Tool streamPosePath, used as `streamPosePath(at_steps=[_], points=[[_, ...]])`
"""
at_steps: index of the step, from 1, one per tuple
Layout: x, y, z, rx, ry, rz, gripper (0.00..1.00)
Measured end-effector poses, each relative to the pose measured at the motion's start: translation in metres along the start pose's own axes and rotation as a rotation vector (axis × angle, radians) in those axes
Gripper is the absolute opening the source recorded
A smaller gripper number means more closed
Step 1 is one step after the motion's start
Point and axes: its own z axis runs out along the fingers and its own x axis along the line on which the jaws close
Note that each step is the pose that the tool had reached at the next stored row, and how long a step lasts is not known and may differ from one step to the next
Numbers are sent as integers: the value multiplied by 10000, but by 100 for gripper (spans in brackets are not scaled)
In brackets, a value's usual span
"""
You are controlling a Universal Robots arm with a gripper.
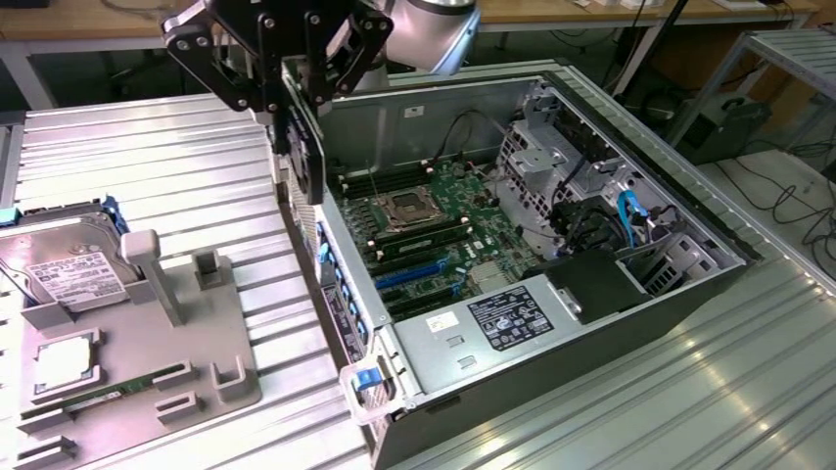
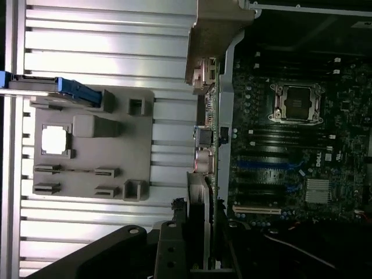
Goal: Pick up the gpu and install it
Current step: 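Pick up the gpu and move the gpu toward the slot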
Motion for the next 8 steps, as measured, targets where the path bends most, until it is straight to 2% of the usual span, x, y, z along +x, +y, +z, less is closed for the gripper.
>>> streamPosePath(at_steps=[8], points=[[-227, -10, 27, 1, -1, 34, 28]])
